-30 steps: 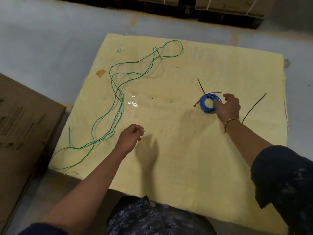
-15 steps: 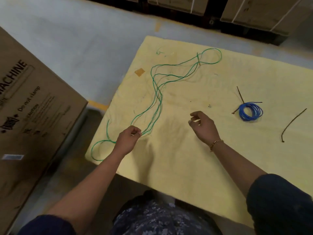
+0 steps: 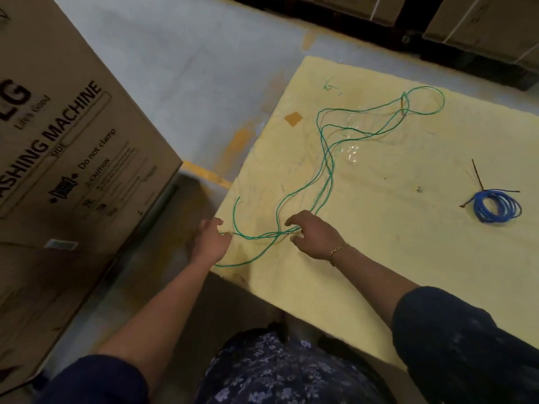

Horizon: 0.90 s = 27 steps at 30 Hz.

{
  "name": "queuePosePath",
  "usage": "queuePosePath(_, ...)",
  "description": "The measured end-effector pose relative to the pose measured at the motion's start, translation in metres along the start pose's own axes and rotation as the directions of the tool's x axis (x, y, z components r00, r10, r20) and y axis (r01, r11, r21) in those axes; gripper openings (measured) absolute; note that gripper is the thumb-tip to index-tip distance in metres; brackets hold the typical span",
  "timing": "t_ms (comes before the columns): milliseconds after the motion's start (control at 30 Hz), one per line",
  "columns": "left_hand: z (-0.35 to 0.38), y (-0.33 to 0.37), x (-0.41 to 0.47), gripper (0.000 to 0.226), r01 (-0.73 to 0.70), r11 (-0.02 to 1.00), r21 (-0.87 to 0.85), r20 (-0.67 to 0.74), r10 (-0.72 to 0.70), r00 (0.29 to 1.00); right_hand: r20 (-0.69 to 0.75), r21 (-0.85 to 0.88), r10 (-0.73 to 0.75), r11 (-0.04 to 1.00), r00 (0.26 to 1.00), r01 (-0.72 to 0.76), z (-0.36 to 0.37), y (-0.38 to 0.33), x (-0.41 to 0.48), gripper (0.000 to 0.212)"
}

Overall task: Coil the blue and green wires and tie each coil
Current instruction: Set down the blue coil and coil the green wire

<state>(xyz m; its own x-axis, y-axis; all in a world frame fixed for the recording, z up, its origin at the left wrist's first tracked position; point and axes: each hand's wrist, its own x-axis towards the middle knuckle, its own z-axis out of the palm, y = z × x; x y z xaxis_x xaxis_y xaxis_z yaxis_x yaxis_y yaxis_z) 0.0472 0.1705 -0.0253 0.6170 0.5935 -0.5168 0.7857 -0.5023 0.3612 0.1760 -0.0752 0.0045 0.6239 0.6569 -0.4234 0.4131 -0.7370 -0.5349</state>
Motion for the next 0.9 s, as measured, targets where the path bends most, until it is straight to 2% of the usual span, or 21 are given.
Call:
queuePosePath(67,0.005,-0.010,0.007,0.029,0.111,0.990,-0.093,0.098,-0.101,0.990,-0.007,-0.170,-0.076,0.983,0.997,0.074,0.010,-0.011,0.007,0.038)
queuePosePath(133,0.016,-0.022,0.017,0.012,0.128,0.978,-0.166,0.144,-0.105,0.984,0.018,-0.352,-0.123,0.928,0.992,0.121,0.018,-0.018,0.012,0.036)
queuePosePath(200,0.029,-0.030,0.026,0.006,0.143,0.957,-0.253,0.191,-0.096,0.977,0.064,-0.477,-0.111,0.870,0.992,0.128,0.023,-0.020,0.017,0.033)
queuePosePath(300,0.028,-0.015,0.013,0.015,0.136,0.924,-0.358,0.235,-0.052,0.971,0.093,-0.563,-0.070,0.819,0.993,0.110,0.024,-0.016,0.017,0.027)
queuePosePath(500,0.030,0.033,-0.022,0.024,0.076,0.912,-0.402,0.302,0.054,0.952,0.129,-0.638,-0.066,0.758,0.989,0.134,0.021,0.008,0.002,0.024)
queuePosePath(600,0.035,0.047,-0.027,0.023,0.059,0.904,-0.424,0.325,0.090,0.941,0.083,-0.550,-0.058,0.830,0.995,0.094,0.017,0.019,-0.005,0.021)
queuePosePath(700,0.037,0.056,-0.029,0.023,0.022,0.894,-0.447,0.275,0.114,0.955,-0.006,-0.254,0.019,0.967,1.000,-0.020,-0.002,0.022,-0.012,0.022)
queuePosePath(800,0.032,0.070,-0.030,0.024,-0.038,0.873,-0.487,0.205,0.156,0.966,-0.175,-0.051,0.061,0.996,0.983,-0.071,-0.028,0.026,-0.020,0.017)
queuePosePath(867,0.024,0.089,-0.033,0.030,-0.148,0.879,-0.453,0.142,0.235,0.962,-0.248,0.045,0.081,0.996,0.965,-0.072,-0.049,0.027,-0.026,0.014)
queuePosePath(900,0.019,0.099,-0.034,0.035,-0.243,0.889,-0.389,0.065,0.290,0.955,-0.274,0.070,0.082,0.995,0.958,-0.065,-0.060,0.027,-0.030,0.013)
